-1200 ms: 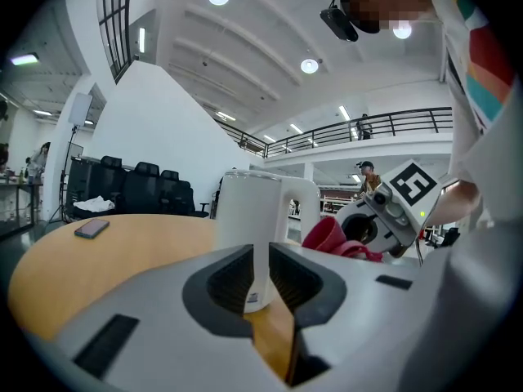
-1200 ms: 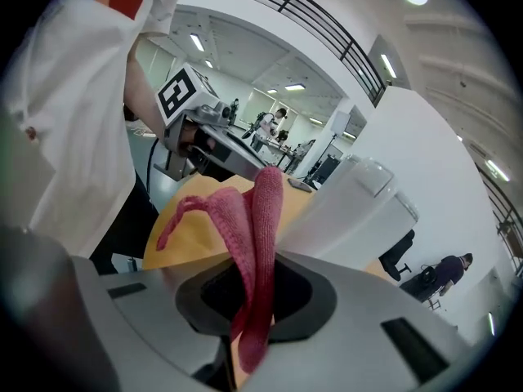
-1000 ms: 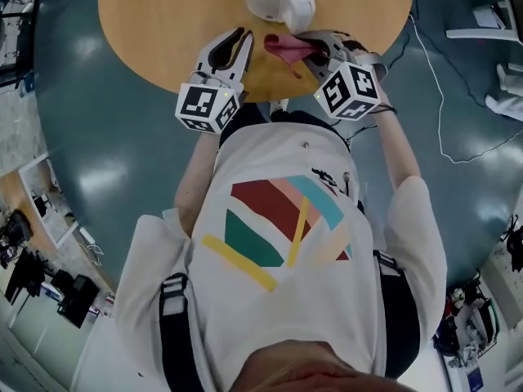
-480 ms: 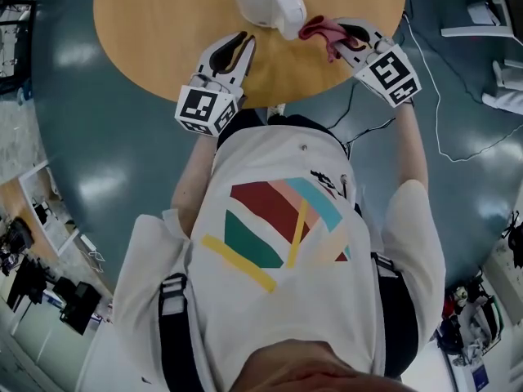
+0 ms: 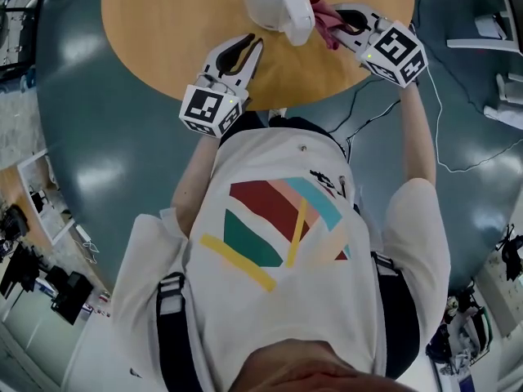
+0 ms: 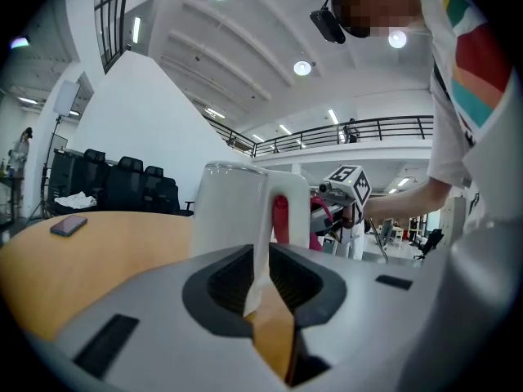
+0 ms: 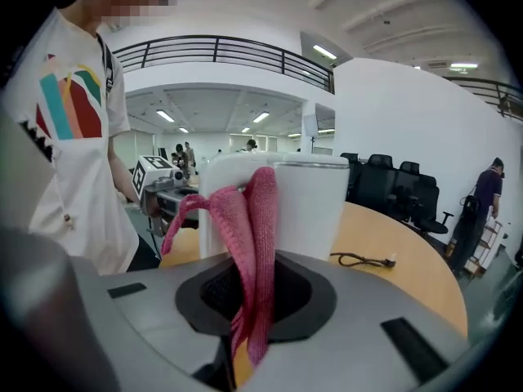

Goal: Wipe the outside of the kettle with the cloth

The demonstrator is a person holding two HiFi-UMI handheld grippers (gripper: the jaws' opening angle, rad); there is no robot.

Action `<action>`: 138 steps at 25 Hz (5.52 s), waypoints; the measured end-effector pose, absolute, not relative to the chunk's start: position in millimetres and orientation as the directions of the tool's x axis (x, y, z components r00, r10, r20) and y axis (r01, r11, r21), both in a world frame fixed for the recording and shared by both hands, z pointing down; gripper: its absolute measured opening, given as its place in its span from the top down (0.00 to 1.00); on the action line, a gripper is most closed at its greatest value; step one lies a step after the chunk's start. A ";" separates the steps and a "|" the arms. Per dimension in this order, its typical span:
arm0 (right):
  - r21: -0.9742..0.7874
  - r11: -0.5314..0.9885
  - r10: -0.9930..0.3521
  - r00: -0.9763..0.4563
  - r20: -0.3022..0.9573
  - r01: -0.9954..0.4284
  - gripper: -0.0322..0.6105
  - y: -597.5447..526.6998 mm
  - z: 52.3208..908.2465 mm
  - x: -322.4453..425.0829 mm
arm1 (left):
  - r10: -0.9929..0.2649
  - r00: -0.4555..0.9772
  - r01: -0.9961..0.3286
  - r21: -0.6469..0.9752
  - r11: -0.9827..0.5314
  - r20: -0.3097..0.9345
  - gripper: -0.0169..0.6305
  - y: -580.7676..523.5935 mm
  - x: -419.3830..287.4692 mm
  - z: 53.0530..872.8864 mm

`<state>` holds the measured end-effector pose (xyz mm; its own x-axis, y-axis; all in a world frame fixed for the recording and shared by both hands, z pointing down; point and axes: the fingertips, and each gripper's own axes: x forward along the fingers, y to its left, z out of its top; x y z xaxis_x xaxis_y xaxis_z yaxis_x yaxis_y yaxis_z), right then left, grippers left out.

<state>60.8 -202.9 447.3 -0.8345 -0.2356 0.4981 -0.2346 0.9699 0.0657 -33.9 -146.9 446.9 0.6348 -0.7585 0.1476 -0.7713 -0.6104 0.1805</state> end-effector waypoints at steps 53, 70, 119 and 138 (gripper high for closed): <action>0.338 0.912 -0.407 -0.593 0.695 -0.231 0.89 -144.2 497.4 84.3 | -0.823 0.564 -0.826 0.029 -0.564 0.066 0.56 -152.1 7.2 407.9; 0.334 0.902 -0.431 -0.605 0.670 -0.273 0.89 -162.3 487.5 86.1 | -0.894 0.438 -0.895 -0.043 -0.443 0.098 0.56 -184.3 -109.4 408.9; 0.805 0.590 -0.673 -0.588 0.448 -0.063 0.89 -208.2 445.3 -33.5 | -0.965 0.261 -0.963 0.077 -0.258 0.028 0.56 -225.8 -211.0 412.3; 0.656 0.755 -0.564 -0.512 0.648 0.000 0.89 -233.2 586.7 -25.8 | -0.927 0.334 -0.931 0.212 -0.297 0.167 0.56 -240.5 -190.7 488.0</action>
